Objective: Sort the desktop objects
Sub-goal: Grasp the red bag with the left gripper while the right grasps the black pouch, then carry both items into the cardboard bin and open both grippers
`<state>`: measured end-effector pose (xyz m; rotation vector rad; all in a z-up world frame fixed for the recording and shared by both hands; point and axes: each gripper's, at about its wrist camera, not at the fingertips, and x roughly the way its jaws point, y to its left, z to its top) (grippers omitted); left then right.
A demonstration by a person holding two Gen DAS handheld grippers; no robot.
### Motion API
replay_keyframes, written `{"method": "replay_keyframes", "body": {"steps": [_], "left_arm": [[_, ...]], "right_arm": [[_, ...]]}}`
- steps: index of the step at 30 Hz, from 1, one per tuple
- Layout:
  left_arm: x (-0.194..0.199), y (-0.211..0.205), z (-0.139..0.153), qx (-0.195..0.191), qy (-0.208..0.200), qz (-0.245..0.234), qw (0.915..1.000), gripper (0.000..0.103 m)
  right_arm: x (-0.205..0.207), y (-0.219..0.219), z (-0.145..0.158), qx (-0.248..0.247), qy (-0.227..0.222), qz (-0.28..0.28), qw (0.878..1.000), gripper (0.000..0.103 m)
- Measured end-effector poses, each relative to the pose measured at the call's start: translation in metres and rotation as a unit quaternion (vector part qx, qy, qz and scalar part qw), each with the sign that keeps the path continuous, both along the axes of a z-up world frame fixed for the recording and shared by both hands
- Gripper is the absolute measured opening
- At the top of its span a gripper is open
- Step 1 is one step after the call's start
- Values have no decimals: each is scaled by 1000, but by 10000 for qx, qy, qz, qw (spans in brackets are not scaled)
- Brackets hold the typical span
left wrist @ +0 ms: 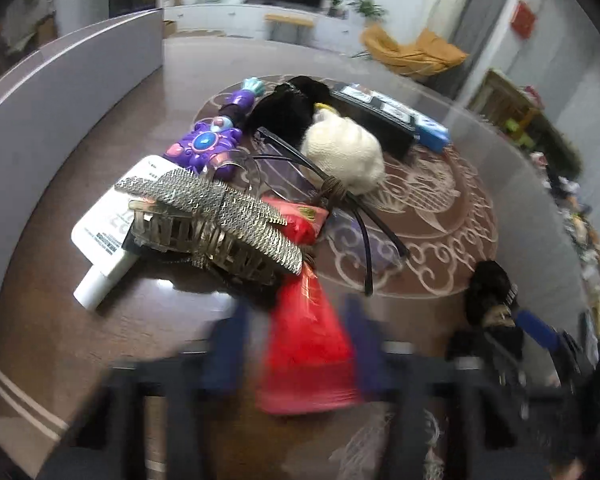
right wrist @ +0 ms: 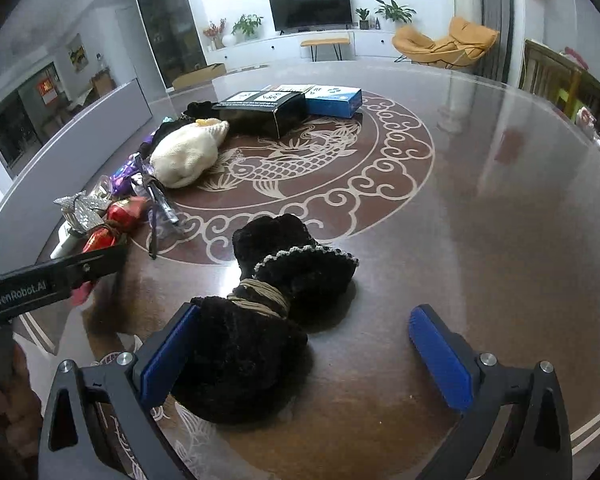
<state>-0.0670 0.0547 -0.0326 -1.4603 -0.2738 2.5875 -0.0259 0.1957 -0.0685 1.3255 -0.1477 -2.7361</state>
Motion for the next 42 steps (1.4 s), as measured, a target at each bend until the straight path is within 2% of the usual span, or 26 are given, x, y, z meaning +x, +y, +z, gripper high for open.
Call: {"method": "replay_keyframes", "body": {"steps": [2, 4, 7, 8, 9, 10, 11, 14, 16, 17, 18, 19, 20, 24, 26, 29, 33, 35, 36, 38, 42], "left_arm": [[13, -15, -2, 250, -17, -266, 9993, 28], [33, -26, -4, 340, -22, -605, 9976, 28], [60, -32, -3, 85, 5, -1022, 9947, 32], [64, -33, -2, -61, 32, -1037, 9946, 40], [70, -35, 0, -228, 61, -1037, 9943, 59], [71, -34, 0, -422, 77, -1011, 9940, 72], [71, -34, -3, -617, 52, -940, 9936, 90], [64, -28, -11, -1126, -26, -762, 9907, 94], [63, -21, -11, -1176, 0, -800, 9898, 92], [63, -18, -10, -1173, 78, -785, 9900, 71], [64, -17, -7, -1155, 196, -800, 9899, 33], [64, -14, -5, -1129, 204, -895, 9894, 16], [62, -12, -4, -1061, 143, -963, 9896, 16], [70, -35, 0, -320, 82, -871, 9957, 16], [77, -59, 16, 260, 135, -689, 9972, 15], [85, -101, 55, 705, 468, -379, 9957, 15], [86, -179, 109, 727, 976, 164, 9924, 16], [85, -223, 124, 479, 1106, 557, 9911, 16], [80, -245, 126, 368, 1099, 756, 9904, 16], [72, -289, 123, 251, 968, 1090, 9890, 15], [53, -354, 101, -12, 545, 1617, 9853, 15]], "right_arm": [[1, 0, 0, -23, 18, -6, 10000, 103], [1, 0, 0, -13, 19, -8, 10000, 103], [1, -1, 0, 23, -4, 5, 10000, 103], [1, -2, -1, 70, -25, 12, 10000, 103], [1, -4, -1, 145, -58, 24, 9999, 103], [0, -6, -2, 236, -95, 37, 9997, 103], [-1, -8, -3, 352, -141, 56, 9993, 103], [-4, -17, -4, 630, -294, 374, 9969, 103], [-11, -17, -2, 548, -518, 487, 9960, 103], [-12, -14, 0, 361, -503, 471, 9970, 100], [-12, -11, 2, 162, -394, 461, 9980, 76], [-10, -9, 5, 183, -224, 438, 9986, 35], [-8, -9, 6, 296, -198, 402, 9986, 32], [9, -5, 17, 45, -174, 442, 9989, 32], [22, -11, 29, -73, -123, 615, 9980, 32], [29, -33, 56, -228, 54, 886, 9958, 32], [21, -96, 94, -408, 355, 1528, 9868, 32], [12, -152, 116, -459, 522, 2024, 9768, 32], [9, -171, 123, -468, 568, 2180, 9732, 32], [0, -234, 142, -607, 723, 2693, 9584, 32], [-9, -339, 161, -555, 925, 3371, 9353, 33]]}}
